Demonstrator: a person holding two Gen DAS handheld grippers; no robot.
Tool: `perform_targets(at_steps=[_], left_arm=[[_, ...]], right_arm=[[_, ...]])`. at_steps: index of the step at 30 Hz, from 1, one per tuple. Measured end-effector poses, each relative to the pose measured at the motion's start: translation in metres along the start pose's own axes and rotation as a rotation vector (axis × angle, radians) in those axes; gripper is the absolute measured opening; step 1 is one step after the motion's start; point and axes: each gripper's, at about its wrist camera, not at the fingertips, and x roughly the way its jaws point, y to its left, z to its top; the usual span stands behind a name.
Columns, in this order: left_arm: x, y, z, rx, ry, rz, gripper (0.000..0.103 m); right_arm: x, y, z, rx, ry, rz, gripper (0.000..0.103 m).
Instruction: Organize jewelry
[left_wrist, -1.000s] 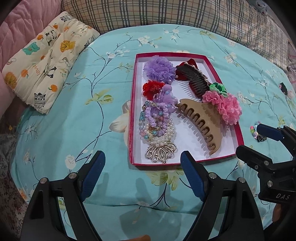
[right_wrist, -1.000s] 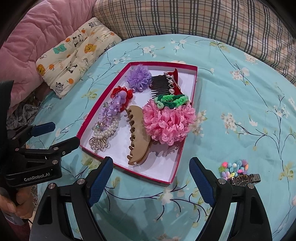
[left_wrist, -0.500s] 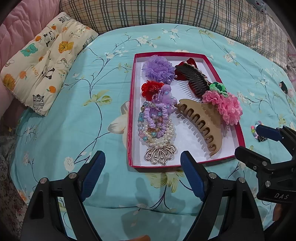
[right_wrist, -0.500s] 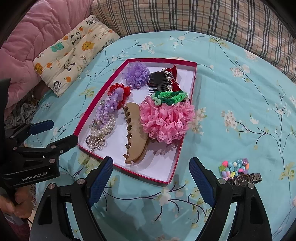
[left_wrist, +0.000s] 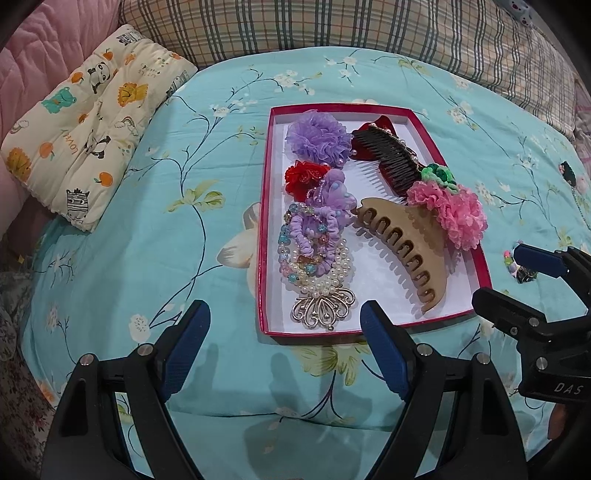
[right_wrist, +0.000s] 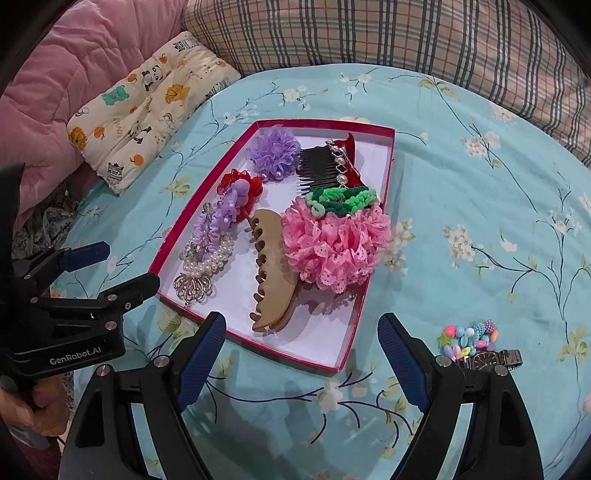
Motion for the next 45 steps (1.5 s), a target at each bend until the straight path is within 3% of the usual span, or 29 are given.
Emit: perform_targets(at_steps=[45], left_arm=[[-0.0075,-0.0004,0.0018,0.003,-0.028,0.022,0.084]], right_arm=[[-0.0053,0.0001,0.0025,-0.010,-0.009,-0.001,0.086]])
